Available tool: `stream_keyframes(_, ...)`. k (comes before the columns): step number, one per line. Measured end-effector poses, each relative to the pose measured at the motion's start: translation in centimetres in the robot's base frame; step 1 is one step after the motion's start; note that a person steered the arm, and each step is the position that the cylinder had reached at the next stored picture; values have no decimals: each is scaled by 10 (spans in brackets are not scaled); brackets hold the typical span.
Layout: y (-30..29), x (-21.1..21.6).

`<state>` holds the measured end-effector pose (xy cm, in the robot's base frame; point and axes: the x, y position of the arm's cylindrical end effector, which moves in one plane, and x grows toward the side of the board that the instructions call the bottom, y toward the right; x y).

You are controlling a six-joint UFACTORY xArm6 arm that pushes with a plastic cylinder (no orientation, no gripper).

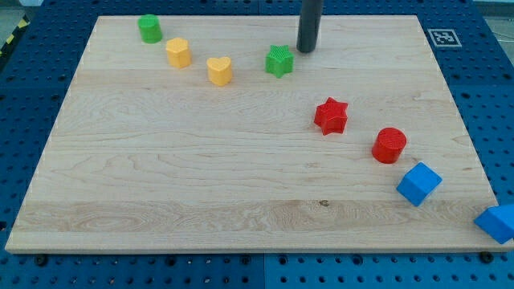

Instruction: Move the green star in between yellow heart and red star

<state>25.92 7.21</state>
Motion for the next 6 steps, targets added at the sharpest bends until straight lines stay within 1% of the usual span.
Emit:
stream_keyframes(1, -43, -19)
stream_keyframes(2, -54, -1)
stream_keyframes(4, -26, 91)
stream_keyframes(5, -14, 108)
stream_keyframes(6, -6, 88)
